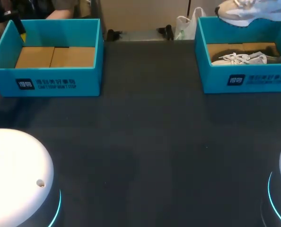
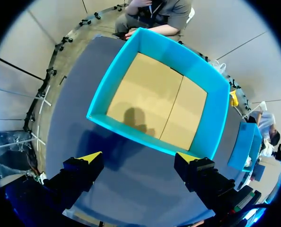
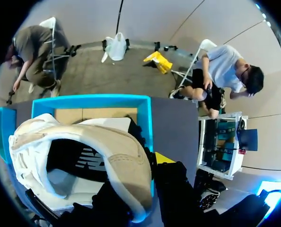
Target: Take the shoe out of the shoebox, open the shoe tongue, remove and reinsert the insole, then place the shoe into the shoebox
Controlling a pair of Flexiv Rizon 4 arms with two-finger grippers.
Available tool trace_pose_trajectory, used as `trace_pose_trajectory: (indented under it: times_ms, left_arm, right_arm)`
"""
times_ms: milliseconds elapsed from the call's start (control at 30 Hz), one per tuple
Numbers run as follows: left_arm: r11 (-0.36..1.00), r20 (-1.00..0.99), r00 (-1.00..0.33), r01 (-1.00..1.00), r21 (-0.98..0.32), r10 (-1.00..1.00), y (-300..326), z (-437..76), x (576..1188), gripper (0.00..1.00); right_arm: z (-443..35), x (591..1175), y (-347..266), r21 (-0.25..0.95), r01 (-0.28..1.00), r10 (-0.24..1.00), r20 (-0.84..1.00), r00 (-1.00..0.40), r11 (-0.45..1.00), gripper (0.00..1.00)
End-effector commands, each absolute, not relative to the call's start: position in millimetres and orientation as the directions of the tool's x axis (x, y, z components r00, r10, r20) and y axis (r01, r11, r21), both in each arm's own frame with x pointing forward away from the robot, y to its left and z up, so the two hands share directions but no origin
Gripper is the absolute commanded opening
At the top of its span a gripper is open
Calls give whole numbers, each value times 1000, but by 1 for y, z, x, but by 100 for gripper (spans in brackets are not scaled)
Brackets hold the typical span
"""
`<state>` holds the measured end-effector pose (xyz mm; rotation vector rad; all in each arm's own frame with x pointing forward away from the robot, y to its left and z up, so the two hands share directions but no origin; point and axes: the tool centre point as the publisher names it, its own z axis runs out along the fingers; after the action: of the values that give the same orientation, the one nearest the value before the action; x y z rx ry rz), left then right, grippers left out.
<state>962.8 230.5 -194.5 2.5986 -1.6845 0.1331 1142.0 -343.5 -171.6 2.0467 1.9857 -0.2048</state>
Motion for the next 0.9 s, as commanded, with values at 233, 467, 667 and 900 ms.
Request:
trace_pose_trajectory:
  times_ms: [233,467,667,900]
  left_arm:
    - [-410,93,407,-912,-14,-909,230,-194,961,100]
    - [-410,93,407,-912,-14,-909,230,-194,961,100]
    - [-410,93,407,-912,-14,-909,230,-194,961,100]
    - [-410,93,407,-912,-14,-909,230,-194,961,100]
  right_arm:
    - [-199,1126,-339,80,997,960,-279,32,-10,0]
    - [-221,1128,-332,56,998,974,-227,16,-3,0]
    - [-234,1136,-328,45,999,969,-248,22,-11,0]
    - [-246,1144,-334,31,999,972,-230,49,-43,0]
